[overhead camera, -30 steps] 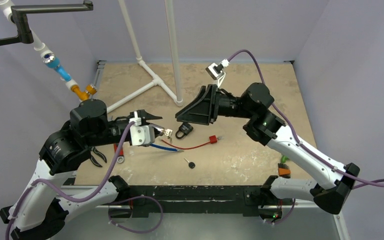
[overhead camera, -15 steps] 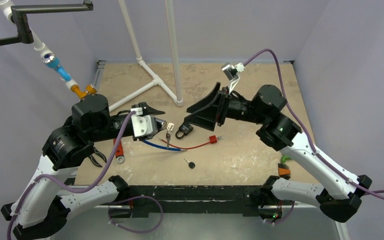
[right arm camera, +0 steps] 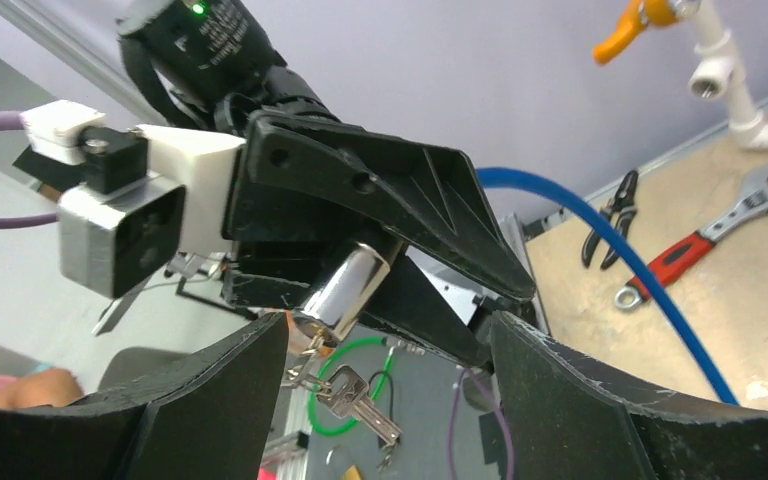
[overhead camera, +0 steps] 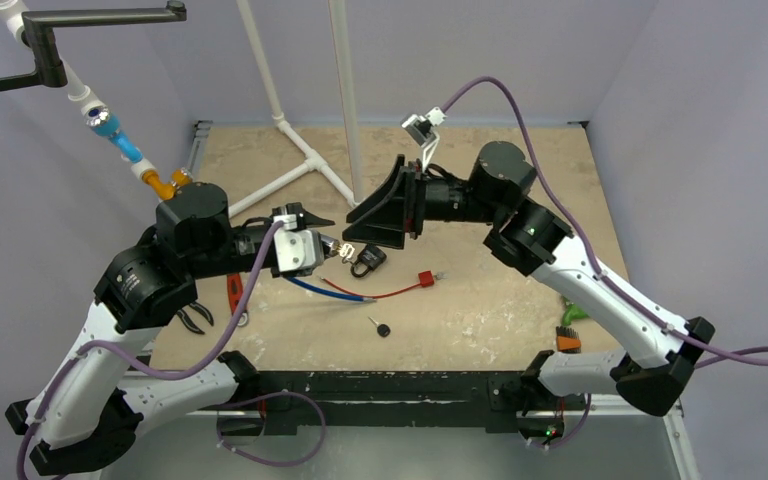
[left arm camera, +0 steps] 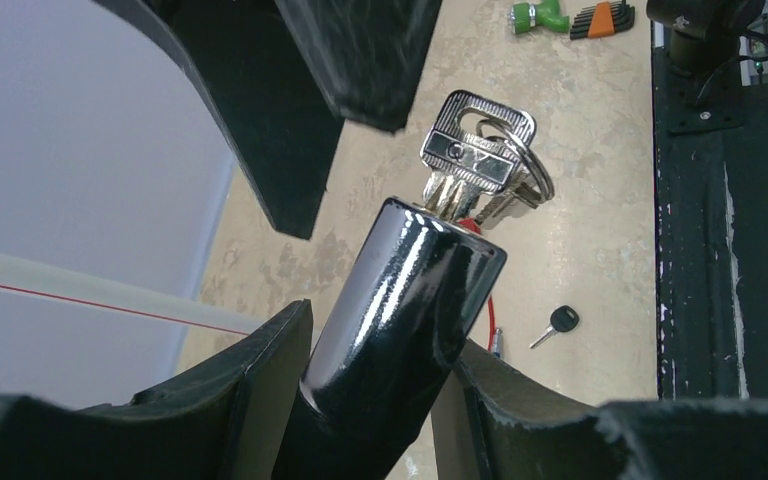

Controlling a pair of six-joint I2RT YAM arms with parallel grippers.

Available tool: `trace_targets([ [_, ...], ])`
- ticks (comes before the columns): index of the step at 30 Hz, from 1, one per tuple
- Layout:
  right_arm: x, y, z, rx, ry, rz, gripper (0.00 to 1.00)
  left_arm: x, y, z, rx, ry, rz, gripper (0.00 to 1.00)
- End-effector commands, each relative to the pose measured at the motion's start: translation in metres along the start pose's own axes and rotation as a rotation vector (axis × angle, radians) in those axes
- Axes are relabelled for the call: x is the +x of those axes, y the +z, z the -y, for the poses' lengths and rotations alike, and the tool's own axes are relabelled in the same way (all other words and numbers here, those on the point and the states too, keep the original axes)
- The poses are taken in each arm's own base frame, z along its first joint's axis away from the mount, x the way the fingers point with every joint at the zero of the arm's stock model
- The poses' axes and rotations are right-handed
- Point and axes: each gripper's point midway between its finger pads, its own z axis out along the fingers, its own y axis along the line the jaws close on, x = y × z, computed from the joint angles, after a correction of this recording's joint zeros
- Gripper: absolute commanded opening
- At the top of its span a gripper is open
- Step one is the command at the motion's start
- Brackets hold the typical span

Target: Unlock with the key

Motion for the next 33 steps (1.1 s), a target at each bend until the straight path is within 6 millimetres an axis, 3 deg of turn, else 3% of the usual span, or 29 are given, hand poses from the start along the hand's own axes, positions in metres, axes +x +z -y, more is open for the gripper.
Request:
trace_targets([
  [1,0.000,0.002,-0.026,-0.095,0.020,-0.062,0.74,-0.016,-0.002,-0.011,-0.042,0.080,0.054,0.00],
  [17,0.018,0.013,-0.043,-0.208,0.098,-0.161,0.65,0.004,0.003,-0.010,-0.047,0.127,-0.006,0.00],
  [33,0.050,0.036,-0.019,-0.141,0.180,-0.266,0.52,0.007,0.002,-0.007,-0.042,0.153,-0.013,0.00],
])
